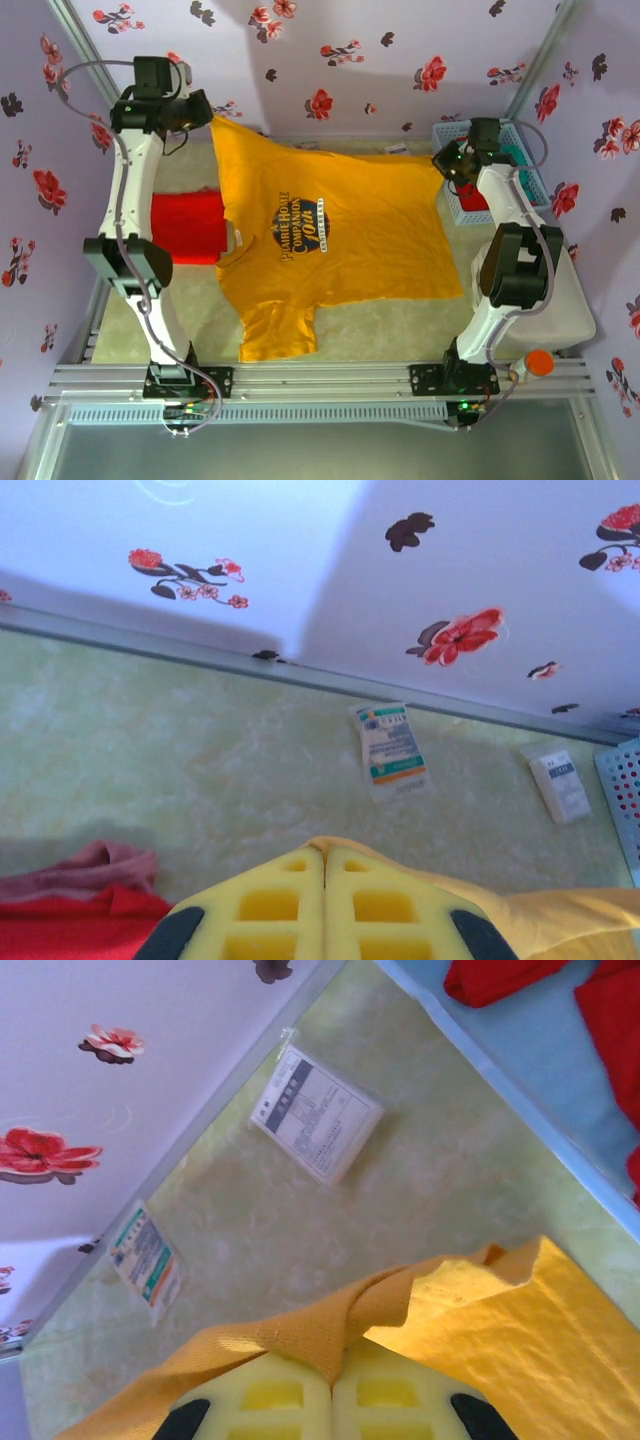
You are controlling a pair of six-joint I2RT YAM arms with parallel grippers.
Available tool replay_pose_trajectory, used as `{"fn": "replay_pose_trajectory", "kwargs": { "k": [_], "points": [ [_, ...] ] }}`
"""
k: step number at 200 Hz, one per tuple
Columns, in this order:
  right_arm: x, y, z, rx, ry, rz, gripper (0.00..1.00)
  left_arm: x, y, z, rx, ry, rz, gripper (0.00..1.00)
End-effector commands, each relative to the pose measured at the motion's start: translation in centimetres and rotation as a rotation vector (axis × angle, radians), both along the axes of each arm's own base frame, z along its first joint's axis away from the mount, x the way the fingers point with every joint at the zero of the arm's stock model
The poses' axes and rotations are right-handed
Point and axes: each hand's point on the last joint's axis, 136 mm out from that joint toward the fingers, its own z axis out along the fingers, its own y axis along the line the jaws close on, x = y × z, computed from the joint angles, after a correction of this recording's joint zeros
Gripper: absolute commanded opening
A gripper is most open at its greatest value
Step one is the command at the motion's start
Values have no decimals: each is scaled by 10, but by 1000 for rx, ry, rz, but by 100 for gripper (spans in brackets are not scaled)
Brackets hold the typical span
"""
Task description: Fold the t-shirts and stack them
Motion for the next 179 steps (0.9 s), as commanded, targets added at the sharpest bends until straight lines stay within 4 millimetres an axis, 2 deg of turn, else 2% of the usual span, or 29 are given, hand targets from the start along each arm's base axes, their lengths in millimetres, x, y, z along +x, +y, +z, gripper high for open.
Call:
{"fn": "replay_pose_trajectory", "kwargs": {
  "k": [1,41,71,111,150,179],
  "points": [
    [14,-1,4,34,-15,-10,0,9,-1,-12,17,32,-39,0],
    [23,-10,-9,37,-2,-3,0,16,-3,-53,31,112,-56,0],
    [25,-15,-29,62,55,23,0,11,-3,-70,15,164,-45,0],
    [15,-9,-46,75,115,67,0,-11,-9,-90,-47,232,-22,0],
    [-8,-9,-66,50,242,116,0,-43,-10,-118,-80,313,10,0],
    [-24,-11,-79,36,324,135,0,-64,-9,-126,-96,343,23,0]
  ]
}}
